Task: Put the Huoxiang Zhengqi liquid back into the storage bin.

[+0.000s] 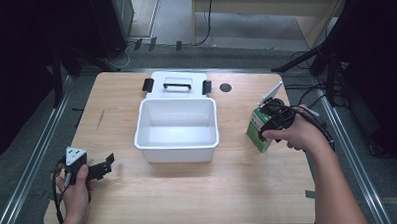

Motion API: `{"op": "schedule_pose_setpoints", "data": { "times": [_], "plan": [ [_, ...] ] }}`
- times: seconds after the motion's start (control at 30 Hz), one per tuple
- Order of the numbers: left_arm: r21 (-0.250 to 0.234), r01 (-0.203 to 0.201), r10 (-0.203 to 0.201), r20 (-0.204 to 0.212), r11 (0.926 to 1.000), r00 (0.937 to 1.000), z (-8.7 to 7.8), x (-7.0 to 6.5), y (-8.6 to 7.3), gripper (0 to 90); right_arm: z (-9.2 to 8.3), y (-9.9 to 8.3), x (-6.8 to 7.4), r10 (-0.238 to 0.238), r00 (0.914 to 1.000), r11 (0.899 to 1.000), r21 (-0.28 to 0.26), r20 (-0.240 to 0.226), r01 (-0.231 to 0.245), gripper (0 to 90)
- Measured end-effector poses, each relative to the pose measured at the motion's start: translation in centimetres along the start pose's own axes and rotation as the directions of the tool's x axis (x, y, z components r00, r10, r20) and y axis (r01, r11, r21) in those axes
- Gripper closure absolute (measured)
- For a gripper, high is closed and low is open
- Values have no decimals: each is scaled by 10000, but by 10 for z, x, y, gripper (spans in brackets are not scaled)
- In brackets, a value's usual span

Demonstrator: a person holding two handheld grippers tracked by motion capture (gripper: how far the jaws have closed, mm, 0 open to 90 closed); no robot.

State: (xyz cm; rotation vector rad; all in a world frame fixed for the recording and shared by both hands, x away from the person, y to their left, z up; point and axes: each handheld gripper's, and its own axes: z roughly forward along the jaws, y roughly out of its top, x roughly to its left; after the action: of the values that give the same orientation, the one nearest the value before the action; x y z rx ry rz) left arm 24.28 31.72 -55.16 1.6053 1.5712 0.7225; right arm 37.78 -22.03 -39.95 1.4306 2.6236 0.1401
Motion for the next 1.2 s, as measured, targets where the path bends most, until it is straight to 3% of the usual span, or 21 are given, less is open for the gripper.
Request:
{"op": "schedule_pose_setpoints", "data": {
  "times": [0.17,0.3,0.57,0.77,0.87,0.97,1.2],
  "plan": [
    [-5,58,-58,38,10000,10000,1,0,0,7,6,7,-3,187,9986,9998,55,-493,-185,347],
    [-38,76,-75,153,10000,9999,1,0,0,7,8,13,-6,311,9988,9995,-51,-373,-314,371],
    [24,160,-160,234,9999,9996,1,2,0,7,14,27,-7,519,9966,9986,91,-642,-514,422],
    [34,172,-173,291,9998,9994,1,2,0,7,14,28,-11,756,9945,9969,258,-727,-739,465],
    [52,205,-206,347,9998,9992,1,3,1,7,13,27,-13,995,9923,9947,322,-744,-973,537],
    [35,306,-307,456,9995,9985,1,3,1,7,11,27,-15,1109,9891,9937,285,-971,-1086,564],
    [37,352,-354,517,9994,9980,1,4,1,7,8,27,-15,864,9943,9962,155,-625,-856,634]
  ]
}}
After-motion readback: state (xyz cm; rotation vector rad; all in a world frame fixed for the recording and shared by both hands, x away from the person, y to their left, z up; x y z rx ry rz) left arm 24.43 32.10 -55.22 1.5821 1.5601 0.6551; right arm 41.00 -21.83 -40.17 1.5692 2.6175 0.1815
